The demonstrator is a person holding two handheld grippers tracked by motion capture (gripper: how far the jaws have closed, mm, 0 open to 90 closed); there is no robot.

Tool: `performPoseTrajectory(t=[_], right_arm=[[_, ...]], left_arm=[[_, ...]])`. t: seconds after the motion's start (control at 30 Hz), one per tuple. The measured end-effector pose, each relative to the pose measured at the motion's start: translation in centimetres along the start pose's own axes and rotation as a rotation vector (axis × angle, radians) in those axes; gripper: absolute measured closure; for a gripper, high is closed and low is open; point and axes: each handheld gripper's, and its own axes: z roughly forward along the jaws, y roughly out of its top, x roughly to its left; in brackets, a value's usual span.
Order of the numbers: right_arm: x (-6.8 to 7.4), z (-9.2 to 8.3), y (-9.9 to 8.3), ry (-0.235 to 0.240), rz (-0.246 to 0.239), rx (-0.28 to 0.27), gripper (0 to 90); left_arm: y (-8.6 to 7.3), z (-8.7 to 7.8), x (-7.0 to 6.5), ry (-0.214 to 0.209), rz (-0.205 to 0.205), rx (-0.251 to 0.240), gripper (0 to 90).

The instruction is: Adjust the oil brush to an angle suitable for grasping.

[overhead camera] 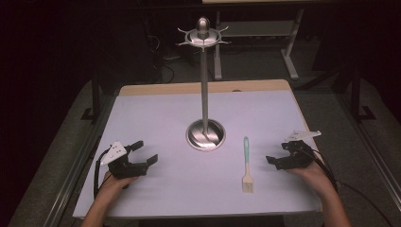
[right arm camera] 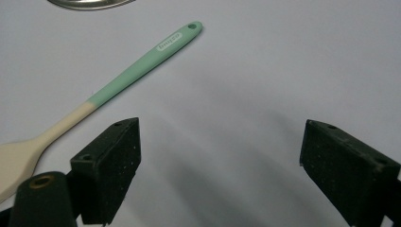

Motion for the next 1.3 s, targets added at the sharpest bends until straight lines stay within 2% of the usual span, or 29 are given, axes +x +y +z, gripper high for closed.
performPoseTrajectory(t=[0.3, 0.33, 0.37, 0.47, 0.57, 0.6, 0.67, 0.87, 0.93, 1.0, 1.1, 1.2, 1.3], right_arm=[[0.2, -0.5, 0.4, -0.003, 0.004, -0.005, 13.2], [0.1, -0.5, 0.5, -0.003, -0.009, -0.014, 13.5], [0.2, -0.6, 0.7, -0.004, 0.003, 0.0, 14.6], [0.2, -0.6, 1.0, -0.002, -0.005, 0.008, 19.2], [0.3, -0.9, 1.6, 0.0, -0.012, 0.014, 31.0], [0.3, -0.9, 1.6, 0.0, -0.012, 0.014, 31.0], [0.4, -0.8, 2.4, -0.006, -0.025, 0.027, 42.3], [0.5, 0.0, 4.4, -0.007, -0.025, 0.065, 64.1], [0.5, 0.1, 4.7, -0.005, -0.025, 0.068, 66.7], [0.7, 0.4, 5.6, -0.002, -0.035, 0.083, 75.0], [0.8, 0.7, 6.2, -0.008, -0.041, 0.088, 78.7], [1.0, 1.5, 7.1, -0.014, -0.067, 0.092, 89.0], [1.1, 1.9, 7.6, -0.023, -0.069, 0.092, 89.7]], left_arm=[[0.0, 0.0, -0.2, 0.001, 0.015, 0.005, 13.0], [0.0, 0.1, -0.2, 0.004, 0.015, 0.005, 13.0], [0.0, 0.2, -0.2, 0.013, 0.021, 0.013, 13.0], [0.1, 0.2, -0.2, 0.015, 0.027, 0.019, 13.0], [0.1, 0.2, -0.2, 0.015, 0.017, 0.016, 13.0], [0.1, 0.2, -0.2, 0.015, 0.017, 0.016, 13.1], [0.0, 0.2, -0.2, 0.014, 0.014, 0.016, 13.1], [0.1, 0.2, -0.1, 0.015, 0.016, 0.017, 13.0], [0.0, 0.1, -0.1, 0.015, 0.017, 0.017, 13.0], [0.0, 0.1, -0.1, 0.016, 0.012, 0.018, 13.0], [0.0, 0.1, -0.1, 0.015, 0.012, 0.02, 13.0], [0.0, 0.1, -0.1, 0.016, 0.013, 0.02, 13.0], [0.0, 0.1, -0.1, 0.016, 0.006, 0.016, 13.0]])
